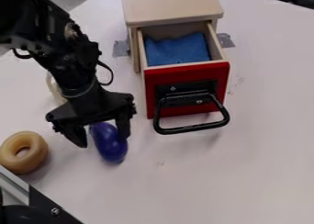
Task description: Put the eggplant in the drawer
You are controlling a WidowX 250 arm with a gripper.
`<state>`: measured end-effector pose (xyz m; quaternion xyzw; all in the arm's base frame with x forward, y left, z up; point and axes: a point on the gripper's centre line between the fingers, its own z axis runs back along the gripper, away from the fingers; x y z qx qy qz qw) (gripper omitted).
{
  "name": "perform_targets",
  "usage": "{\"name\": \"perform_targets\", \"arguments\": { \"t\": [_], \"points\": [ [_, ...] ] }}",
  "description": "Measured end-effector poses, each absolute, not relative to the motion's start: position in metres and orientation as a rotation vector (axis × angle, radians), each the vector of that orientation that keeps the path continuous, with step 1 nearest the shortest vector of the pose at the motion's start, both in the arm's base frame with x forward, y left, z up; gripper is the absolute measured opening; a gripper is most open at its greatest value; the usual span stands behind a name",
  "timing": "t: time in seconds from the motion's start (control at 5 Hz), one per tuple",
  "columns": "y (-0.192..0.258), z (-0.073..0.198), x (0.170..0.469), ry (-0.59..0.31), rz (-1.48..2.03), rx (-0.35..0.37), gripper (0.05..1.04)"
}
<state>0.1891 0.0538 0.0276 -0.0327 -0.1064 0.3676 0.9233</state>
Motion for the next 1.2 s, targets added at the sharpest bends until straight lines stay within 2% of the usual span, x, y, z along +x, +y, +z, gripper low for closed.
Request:
{"name": "perform_targets", "arguments": {
  "t": [0.6,0.8,1.0,1.2],
  "points": [
    [0.046,0.002,0.176,-0.165,0.891,-0.04,0.997],
    [0.049,-0.003,0.181,-0.182,0.895,-0.038,0.953],
    [0.054,-0.004,0.188,-0.234,0.905,-0.047,0.804],
    [0.053,-0.004,0.186,-0.218,0.9,-0.062,0.8]
  ]
}}
